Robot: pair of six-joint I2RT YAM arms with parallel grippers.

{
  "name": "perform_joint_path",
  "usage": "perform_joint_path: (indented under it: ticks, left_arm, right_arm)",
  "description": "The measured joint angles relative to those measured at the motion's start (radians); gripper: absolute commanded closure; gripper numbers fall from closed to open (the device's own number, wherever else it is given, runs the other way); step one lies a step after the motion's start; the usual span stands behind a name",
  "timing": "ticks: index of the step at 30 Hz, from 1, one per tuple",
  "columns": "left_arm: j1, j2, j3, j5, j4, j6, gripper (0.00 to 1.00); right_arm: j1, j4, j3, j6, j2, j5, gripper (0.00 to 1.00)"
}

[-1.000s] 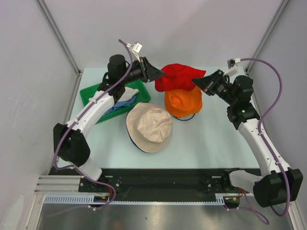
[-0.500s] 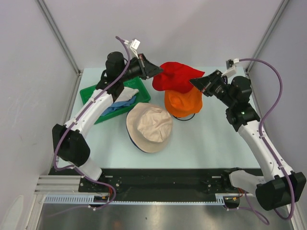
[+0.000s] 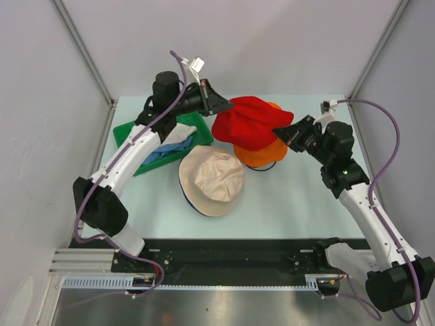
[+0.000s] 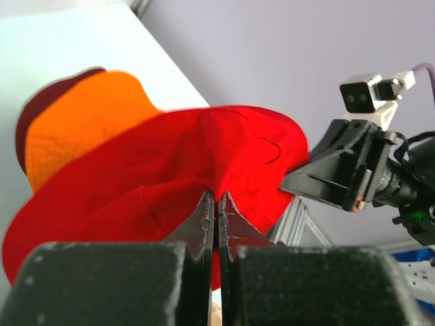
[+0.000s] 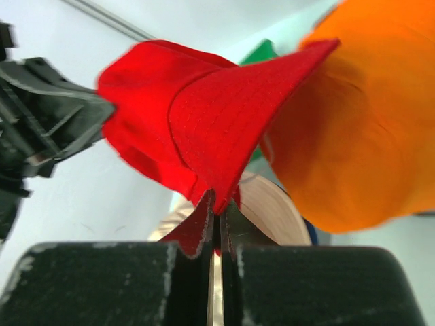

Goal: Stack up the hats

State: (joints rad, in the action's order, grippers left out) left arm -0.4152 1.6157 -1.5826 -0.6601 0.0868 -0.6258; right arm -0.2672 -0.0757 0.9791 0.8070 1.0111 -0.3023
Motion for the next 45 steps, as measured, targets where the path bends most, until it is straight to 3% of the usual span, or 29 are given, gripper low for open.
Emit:
perform_joint_path:
  ticks: [6,7,10,16,26,37,45]
  left_arm:
    - [-0.034,0.021,0.018,-0.033,-0.003,0.005,0.48]
    - [-0.036,0.023,0.018,-0.035,-0.006,0.008,0.32]
    - [-0.039,0.031,0.019,-0.055,-0.013,0.008,0.19]
    - [-0.022,0.032,0.02,-0.051,-0.013,0.017,0.13]
    - [0.056,0.048,0.02,-0.001,-0.016,0.068,0.14]
    - [-0.016,0.326,-0.133,-0.061,0.024,0.284,0.15]
    - [-0.032,0.391,-0.186,-0.137,0.027,0.351,0.16]
  right_arm:
    - [0.013,-0.066,-0.062,-0.02,-0.041,0.045,1.0]
    - [0.024,-0.08,-0.07,-0.024,-0.053,0.052,1.0]
    - [0.053,-0.099,-0.084,-0.041,-0.065,0.069,1.0]
    - [0.109,-0.112,-0.135,-0.077,-0.033,0.096,1.0]
    - [0.171,-0.039,-0.185,-0.099,0.099,0.08,1.0]
    - [0.218,0.043,-0.179,-0.112,0.161,0.02,1.0]
    - [0.227,0.053,-0.16,-0.127,0.165,-0.003,1.0]
